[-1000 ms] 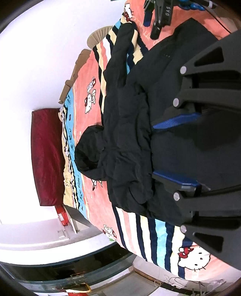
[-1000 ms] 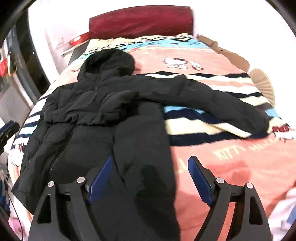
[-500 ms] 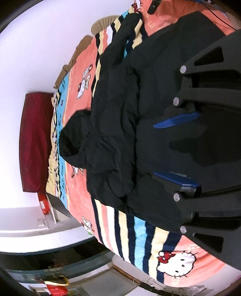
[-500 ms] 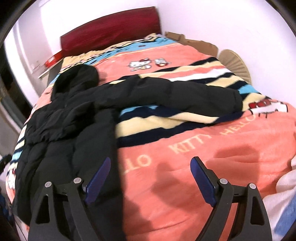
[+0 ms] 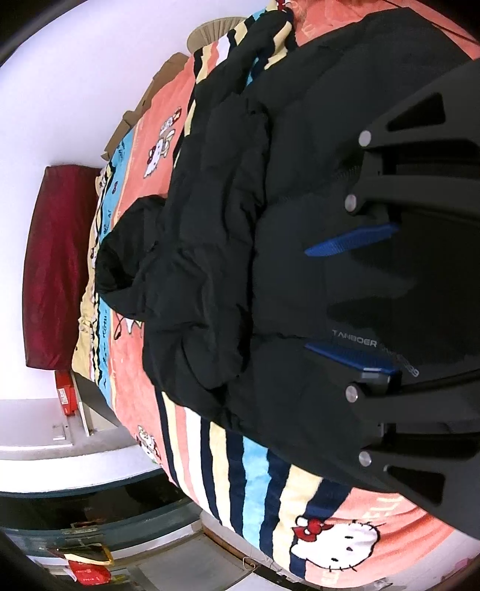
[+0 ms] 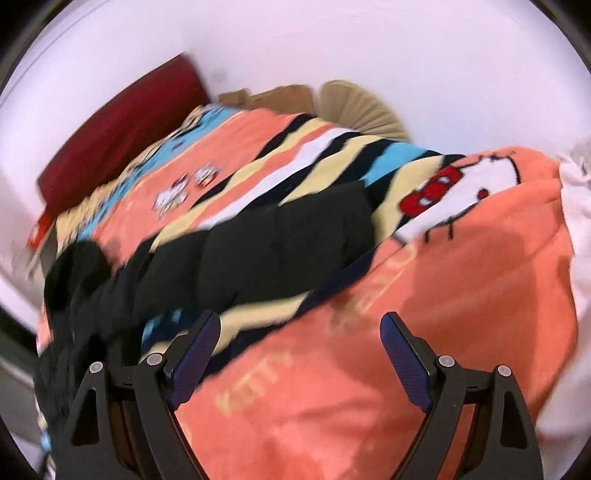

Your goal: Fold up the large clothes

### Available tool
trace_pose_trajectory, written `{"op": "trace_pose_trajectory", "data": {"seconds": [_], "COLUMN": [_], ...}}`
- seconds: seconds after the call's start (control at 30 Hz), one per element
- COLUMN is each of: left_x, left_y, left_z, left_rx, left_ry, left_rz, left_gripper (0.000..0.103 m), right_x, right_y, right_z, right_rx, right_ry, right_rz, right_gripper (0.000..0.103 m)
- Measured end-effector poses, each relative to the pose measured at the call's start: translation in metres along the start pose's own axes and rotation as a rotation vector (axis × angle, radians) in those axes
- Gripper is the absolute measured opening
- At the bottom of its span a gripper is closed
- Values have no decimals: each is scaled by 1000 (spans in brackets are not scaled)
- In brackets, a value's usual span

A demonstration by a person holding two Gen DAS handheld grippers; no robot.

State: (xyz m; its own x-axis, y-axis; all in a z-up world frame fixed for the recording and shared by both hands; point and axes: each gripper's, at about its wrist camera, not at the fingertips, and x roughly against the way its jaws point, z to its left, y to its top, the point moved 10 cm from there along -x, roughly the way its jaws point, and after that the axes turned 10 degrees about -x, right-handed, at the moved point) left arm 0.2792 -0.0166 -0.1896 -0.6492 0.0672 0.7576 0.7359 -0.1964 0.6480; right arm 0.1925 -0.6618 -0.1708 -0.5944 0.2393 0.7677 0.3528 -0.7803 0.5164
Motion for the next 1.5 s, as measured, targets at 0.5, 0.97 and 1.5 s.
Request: {"op": "trace_pose_trajectory", "data": {"seconds": [0.5,0.97,1.5], "left_x": [-26,-27,-22], "left_y": [-8,-11,-11], "left_z": [-7,-7,-8], "left_rx": [-19,-23,-9], "left_ry": [-10,-14,-45], "left_rz": [51,59,41], "left_gripper": [47,47,47], "right_x": [-90,-104,-83], "right_y": [56,47,42], "right_z": [-26,-38,-23], "right_rx": [-113,-167,-155], "right_ry": [-31,0,21], "right_rz": [50,68,48], "right_gripper": [87,28,21]}}
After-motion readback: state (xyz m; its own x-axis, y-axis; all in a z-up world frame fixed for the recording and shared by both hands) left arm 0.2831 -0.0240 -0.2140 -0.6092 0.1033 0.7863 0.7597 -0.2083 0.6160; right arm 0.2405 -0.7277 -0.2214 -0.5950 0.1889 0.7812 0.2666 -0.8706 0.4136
